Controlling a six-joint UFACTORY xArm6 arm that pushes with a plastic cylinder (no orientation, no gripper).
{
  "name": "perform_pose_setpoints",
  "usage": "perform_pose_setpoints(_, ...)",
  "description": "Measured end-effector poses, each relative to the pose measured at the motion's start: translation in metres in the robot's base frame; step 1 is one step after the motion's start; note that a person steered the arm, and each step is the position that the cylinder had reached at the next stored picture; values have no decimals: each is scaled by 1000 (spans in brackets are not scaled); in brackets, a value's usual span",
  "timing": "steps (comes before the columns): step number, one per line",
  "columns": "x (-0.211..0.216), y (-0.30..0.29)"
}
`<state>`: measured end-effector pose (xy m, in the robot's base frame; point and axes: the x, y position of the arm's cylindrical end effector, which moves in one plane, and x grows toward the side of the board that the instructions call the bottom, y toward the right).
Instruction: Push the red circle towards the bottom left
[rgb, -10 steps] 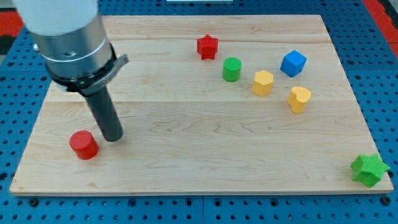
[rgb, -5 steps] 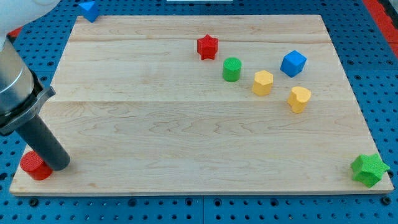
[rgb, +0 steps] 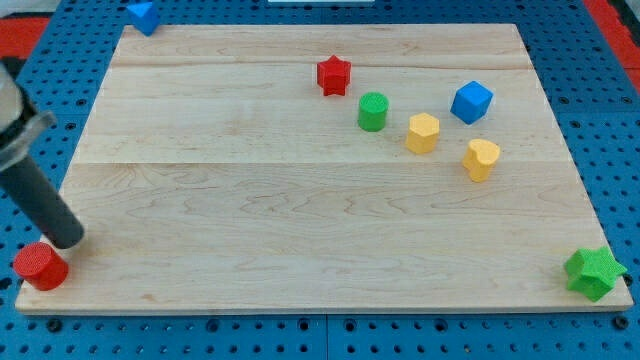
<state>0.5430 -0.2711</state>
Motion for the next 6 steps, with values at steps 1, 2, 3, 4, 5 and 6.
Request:
perform_pose_setpoints(1, 0, -32)
perform_pose_setpoints(2, -2, -33)
perform_pose_setpoints(3, -2, -33)
perform_pose_setpoints(4, 4, -33)
perform_pose_setpoints(5, 23, -33)
perform_pose_setpoints(6, 37, -33)
